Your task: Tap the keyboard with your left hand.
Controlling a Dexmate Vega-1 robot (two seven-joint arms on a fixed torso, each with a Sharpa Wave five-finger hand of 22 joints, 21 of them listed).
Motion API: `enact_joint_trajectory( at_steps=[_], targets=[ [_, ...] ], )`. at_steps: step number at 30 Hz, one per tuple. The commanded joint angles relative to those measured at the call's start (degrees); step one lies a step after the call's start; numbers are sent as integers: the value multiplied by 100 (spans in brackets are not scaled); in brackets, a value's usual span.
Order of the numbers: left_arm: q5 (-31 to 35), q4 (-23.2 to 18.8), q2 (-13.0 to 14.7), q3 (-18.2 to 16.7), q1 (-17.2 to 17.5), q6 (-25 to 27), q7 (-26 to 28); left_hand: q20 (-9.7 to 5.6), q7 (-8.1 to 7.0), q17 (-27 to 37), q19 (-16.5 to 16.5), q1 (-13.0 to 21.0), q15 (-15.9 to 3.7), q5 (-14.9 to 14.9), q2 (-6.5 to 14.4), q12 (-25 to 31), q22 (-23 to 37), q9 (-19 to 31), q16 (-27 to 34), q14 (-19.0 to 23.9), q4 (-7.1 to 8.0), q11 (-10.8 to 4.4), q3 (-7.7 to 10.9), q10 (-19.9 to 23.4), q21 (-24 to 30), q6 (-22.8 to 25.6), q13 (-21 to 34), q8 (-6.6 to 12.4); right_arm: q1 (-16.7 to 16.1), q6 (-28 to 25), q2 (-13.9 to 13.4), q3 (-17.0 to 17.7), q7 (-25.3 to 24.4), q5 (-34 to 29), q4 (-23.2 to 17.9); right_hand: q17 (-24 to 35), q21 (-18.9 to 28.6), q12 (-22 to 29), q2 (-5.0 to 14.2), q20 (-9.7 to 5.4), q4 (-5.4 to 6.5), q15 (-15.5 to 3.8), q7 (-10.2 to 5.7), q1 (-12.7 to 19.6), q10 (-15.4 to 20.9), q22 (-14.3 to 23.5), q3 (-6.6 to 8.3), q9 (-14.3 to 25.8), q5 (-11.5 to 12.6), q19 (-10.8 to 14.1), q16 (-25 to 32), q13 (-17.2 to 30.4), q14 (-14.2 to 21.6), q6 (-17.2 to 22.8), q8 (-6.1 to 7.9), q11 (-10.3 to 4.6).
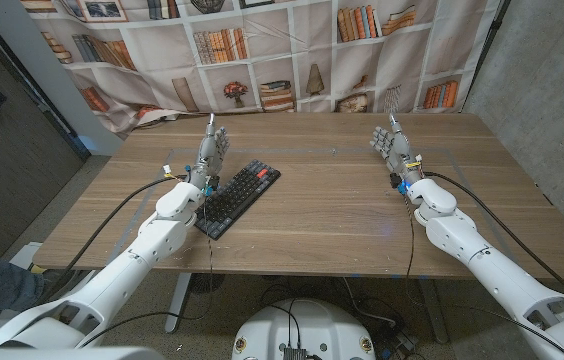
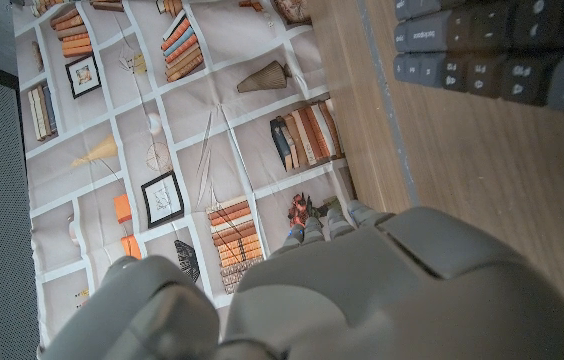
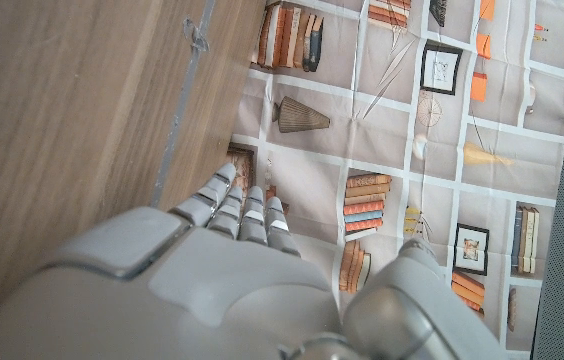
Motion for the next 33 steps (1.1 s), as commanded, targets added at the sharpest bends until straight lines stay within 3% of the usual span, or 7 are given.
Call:
enact_joint_trajectory(
  at_steps=[1,11,20,33],
  targets=[
    [-38,-232,78,-87,162,1,90,-52,7,8,-471,51,-12,43,28,46,28,30,54,-550,17,-1,3,-322,53,-544,28,46,-68,-7,3,-22,-318,-201,-120,24,25,31,-1,-225,-5,26,114,58,32,14,30,29,22,53,28,26,44,49,43,49],
    [74,-574,248,-121,317,-105,88,8,12,4,-304,128,-3,58,117,84,23,29,88,-347,-15,-4,15,-162,104,-377,23,83,-223,-21,-53,22,-497,-247,-330,26,1,35,16,-223,-12,16,101,69,76,16,31,30,20,59,13,28,51,84,46,53],
    [143,-821,437,-175,538,-163,87,95,-10,-6,52,299,-33,53,253,169,14,27,131,61,-86,15,34,234,188,44,17,168,-440,-88,-168,77,-720,-318,-646,28,-15,37,43,-213,-20,17,88,86,120,17,38,32,18,87,13,30,96,119,49,67],
    [642,-1640,819,-281,1083,-226,536,160,-42,-8,224,409,4,39,338,208,9,24,144,271,-126,-1,56,460,217,199,16,175,-547,-47,-237,131,-853,-418,-863,32,-43,43,72,-189,-22,33,73,93,171,19,43,33,15,88,5,32,117,150,49,57]
  ],
)
